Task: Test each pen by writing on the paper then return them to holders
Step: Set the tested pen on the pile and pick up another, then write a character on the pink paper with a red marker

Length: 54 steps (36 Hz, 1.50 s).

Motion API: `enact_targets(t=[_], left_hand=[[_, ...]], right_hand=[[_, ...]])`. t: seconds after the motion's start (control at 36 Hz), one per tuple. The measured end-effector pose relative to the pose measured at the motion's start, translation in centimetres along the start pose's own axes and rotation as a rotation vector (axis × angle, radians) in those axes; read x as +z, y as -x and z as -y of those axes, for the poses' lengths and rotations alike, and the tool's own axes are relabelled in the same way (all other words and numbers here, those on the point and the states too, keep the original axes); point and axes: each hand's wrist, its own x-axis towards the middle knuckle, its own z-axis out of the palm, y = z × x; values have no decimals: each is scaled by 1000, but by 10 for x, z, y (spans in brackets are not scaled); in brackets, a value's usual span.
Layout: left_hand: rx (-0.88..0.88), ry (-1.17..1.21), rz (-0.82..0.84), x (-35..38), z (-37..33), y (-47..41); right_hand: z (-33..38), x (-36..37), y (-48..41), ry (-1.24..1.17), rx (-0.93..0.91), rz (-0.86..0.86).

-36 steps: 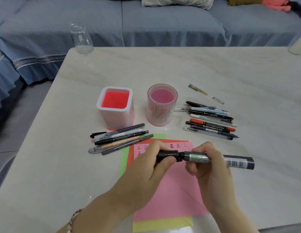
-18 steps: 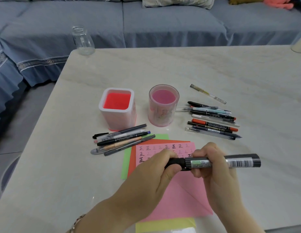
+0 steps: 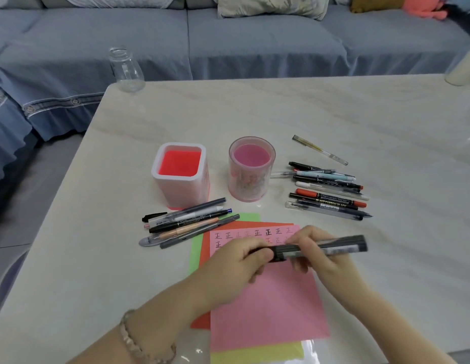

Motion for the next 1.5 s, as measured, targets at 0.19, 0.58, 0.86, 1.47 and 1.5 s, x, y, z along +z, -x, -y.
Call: enact_targets(t=[0.19,0.58,0.86,1.47,1.5], left_hand=[[104,-204,-659,-19,40,20],[127,-680,-877,-68,70,27],[109,-964,-884,-79,80,21],[697,-992,-411,-22,32,17],[644,-958,-397,-22,33,18]], right_hand=[[-27,-46,-38,847,44,-292],[-23,-77,-89,1339,252,-56],[-15,-56,-62,1100,-80,-205],[67,17,-1,696,29,392],[69,13,0,564,84,394]])
